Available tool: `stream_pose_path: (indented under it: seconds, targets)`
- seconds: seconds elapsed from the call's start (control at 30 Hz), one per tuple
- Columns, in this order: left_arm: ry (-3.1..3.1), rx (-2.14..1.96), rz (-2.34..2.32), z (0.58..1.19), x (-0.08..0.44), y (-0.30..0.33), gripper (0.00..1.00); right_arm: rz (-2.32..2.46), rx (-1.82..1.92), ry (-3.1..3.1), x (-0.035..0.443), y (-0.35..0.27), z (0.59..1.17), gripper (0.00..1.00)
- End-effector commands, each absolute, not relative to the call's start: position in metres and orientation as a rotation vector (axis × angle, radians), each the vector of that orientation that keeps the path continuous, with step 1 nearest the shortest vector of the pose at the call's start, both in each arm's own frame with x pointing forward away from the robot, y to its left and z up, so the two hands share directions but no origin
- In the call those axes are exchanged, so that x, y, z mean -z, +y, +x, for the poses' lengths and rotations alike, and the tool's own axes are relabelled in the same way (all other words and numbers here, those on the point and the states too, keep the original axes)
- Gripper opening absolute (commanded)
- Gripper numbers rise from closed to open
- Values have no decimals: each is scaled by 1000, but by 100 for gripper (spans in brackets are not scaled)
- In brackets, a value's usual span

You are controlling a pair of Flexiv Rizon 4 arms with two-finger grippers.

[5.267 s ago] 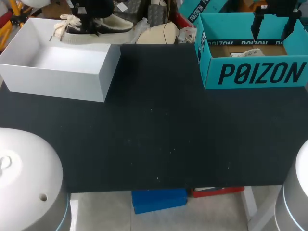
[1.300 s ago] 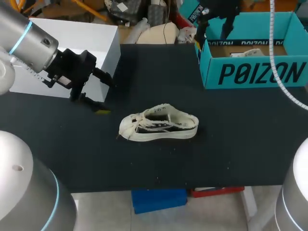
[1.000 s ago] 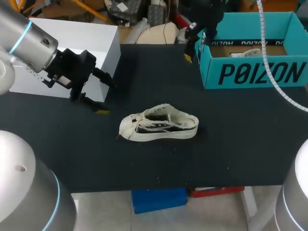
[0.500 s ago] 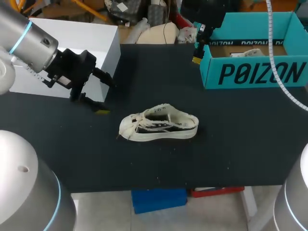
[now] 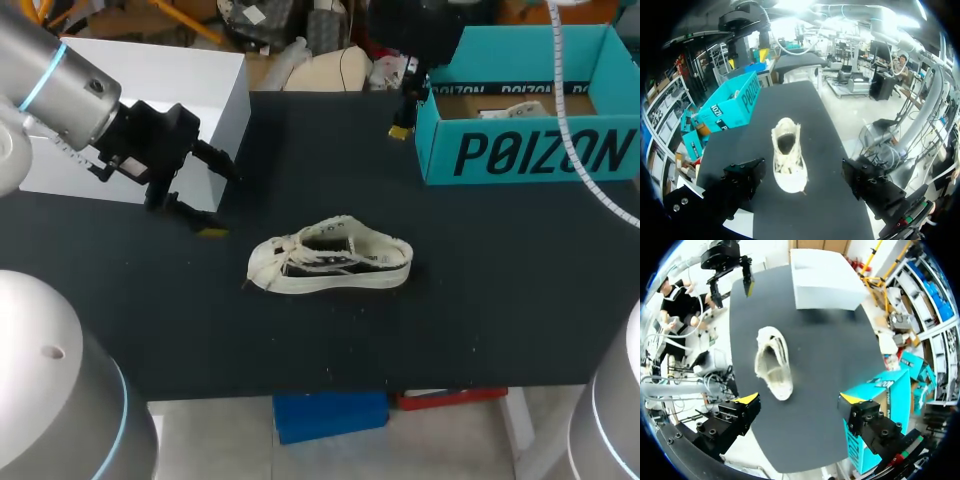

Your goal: Take the shoe out of the shoebox, open the shoe tongue, remove and reinsert the insole, then place the shoe into the shoebox

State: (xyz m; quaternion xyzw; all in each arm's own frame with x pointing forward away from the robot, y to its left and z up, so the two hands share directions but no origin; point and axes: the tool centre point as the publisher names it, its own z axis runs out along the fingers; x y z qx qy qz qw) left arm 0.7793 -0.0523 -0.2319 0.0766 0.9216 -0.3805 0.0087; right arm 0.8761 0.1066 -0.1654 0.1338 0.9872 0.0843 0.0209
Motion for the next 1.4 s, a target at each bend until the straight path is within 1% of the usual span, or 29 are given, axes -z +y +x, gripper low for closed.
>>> stream_pose_path:
  seconds: [0.03,0.2,0.3,0.37,0.47,0.9,1.0,1.4]
  targets:
    - [2875,1188,239,779,233,-53,100,255,-559,2904,188,105,836,100]
    - [2875,1188,239,779,233,-53,100,131,-691,2859,212,112,817,100]
    - [2875,1188,239,779,233,-53,100,68,-780,2910,235,113,807,100]
    - [2875,1188,239,779,233,-53,100,81,-847,2959,247,111,804,100]
    - [2875,1188,239,779,233,-53,100,121,-845,3006,260,105,802,100]
    - [2875,1188,239,779,233,-53,100,121,-845,3006,260,105,802,100]
    - [2875,1188,239,779,233,-53,100,90,-1038,2879,274,100,809,100]
    - [2875,1188,239,779,233,-53,100,113,-1263,2723,311,82,816,100]
